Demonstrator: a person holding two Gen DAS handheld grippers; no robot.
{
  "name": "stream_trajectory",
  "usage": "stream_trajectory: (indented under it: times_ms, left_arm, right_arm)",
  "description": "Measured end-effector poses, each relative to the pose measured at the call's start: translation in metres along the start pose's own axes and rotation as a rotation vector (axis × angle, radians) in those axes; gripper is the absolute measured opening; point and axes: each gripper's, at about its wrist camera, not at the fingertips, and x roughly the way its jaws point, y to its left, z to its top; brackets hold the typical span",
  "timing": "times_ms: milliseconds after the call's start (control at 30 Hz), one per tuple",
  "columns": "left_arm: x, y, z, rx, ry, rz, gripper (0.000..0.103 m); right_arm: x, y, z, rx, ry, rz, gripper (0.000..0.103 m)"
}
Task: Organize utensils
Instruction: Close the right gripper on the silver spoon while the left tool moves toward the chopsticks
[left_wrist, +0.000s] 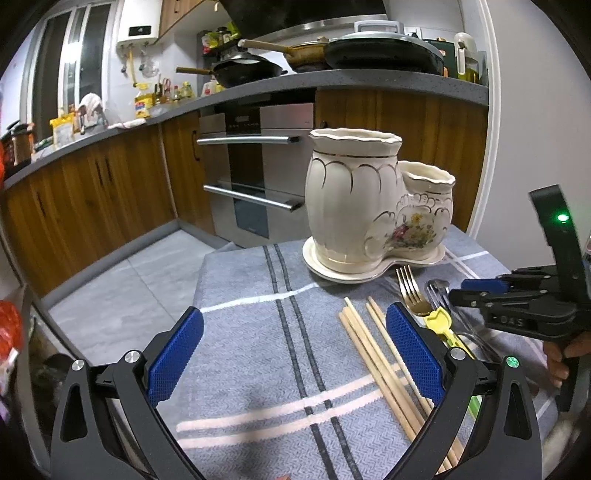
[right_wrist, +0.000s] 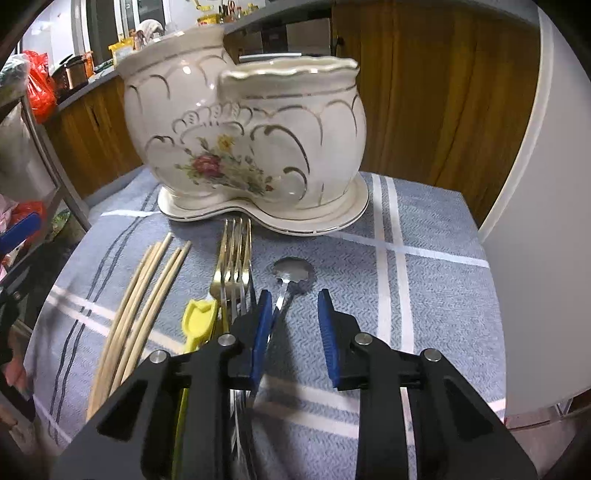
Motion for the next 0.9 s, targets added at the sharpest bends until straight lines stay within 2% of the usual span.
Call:
stream_trajectory:
  times_ms: [167, 233, 433, 467, 500, 700, 767, 833, 900]
  left_arm:
    - [0.002, 0.0, 0.0, 0.004, 0.016, -0.008, 0.098]
    - [0.004, 0.0, -0.001, 0.001, 0.033, -0.017, 0.098]
    - [0.018, -0.003, -0.006, -0.003, 0.115, -0.064, 0.098]
    - [0.02, -0.005, -0.007, 0.004, 0.134, -0.065, 0.098]
    - [0.022, -0.007, -0.009, 0.011, 0.149, -0.067, 0.098]
    - [0.029, -0.015, -0.014, 0.0, 0.228, -0.092, 0.096]
    - [0.032, -0.019, -0.015, 0.008, 0.253, -0.093, 0.091]
    - [0.034, -0.023, -0.018, 0.027, 0.277, -0.075, 0.075]
    - [0.035, -0.025, -0.019, 0.032, 0.305, -0.074, 0.064]
  right_arm:
    - [0.009, 0.002, 0.006, -0.007, 0.015, -0.017, 0.025]
    - [0.011, 0.001, 0.006, -0.008, 0.01, -0.007, 0.021]
    - [0.007, -0.029, 0.009, 0.082, -0.001, 0.095, 0.015]
    - [0.003, -0.036, 0.01, 0.098, -0.016, 0.121, 0.011]
    - [0.0, -0.039, 0.009, 0.102, -0.029, 0.117, 0.002]
    - [-0.016, -0.055, 0.006, 0.107, -0.086, 0.143, 0.002]
    - [-0.022, -0.059, 0.004, 0.118, -0.099, 0.159, 0.002]
    - [-0.028, -0.062, 0.002, 0.129, -0.126, 0.169, 0.002]
    - [-0.039, -0.064, -0.002, 0.136, -0.171, 0.172, 0.002]
